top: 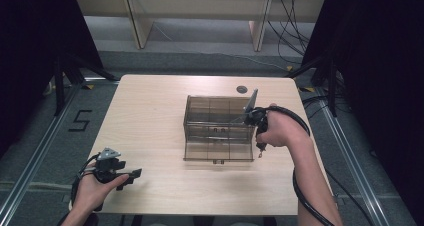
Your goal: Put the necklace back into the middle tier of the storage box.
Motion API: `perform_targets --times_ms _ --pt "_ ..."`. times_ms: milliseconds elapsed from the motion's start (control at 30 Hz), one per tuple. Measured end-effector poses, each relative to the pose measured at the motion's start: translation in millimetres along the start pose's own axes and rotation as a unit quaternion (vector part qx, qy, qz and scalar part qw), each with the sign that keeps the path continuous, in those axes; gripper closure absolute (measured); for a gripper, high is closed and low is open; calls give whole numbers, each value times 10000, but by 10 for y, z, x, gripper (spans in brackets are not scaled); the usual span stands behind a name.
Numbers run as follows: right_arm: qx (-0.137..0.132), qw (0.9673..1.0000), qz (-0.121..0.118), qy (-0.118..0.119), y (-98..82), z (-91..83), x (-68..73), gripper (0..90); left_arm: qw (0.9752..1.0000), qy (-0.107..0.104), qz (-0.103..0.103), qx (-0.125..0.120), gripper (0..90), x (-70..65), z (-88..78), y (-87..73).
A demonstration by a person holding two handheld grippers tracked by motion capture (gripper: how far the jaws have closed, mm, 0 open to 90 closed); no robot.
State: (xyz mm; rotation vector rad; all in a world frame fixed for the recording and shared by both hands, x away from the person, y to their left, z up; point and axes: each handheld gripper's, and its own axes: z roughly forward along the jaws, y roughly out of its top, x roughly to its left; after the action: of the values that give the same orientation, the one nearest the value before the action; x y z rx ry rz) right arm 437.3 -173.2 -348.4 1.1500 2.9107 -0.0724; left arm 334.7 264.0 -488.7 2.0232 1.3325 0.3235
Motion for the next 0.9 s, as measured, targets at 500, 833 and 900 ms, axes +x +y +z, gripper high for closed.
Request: perform_targets --times_ms 500,833,900 --pt "1 10000 74 29 80 -36 -2 868 10000 -24 76 59 271 4 -11 3" --pt "-54 10000 -24 4 134 -49 -9 868 10000 -22 3 -8 271 -11 -6 1" --pt "-54 10000 18 9 149 -48 -1 869 10000 -26 62 21 271 -5 -7 0"
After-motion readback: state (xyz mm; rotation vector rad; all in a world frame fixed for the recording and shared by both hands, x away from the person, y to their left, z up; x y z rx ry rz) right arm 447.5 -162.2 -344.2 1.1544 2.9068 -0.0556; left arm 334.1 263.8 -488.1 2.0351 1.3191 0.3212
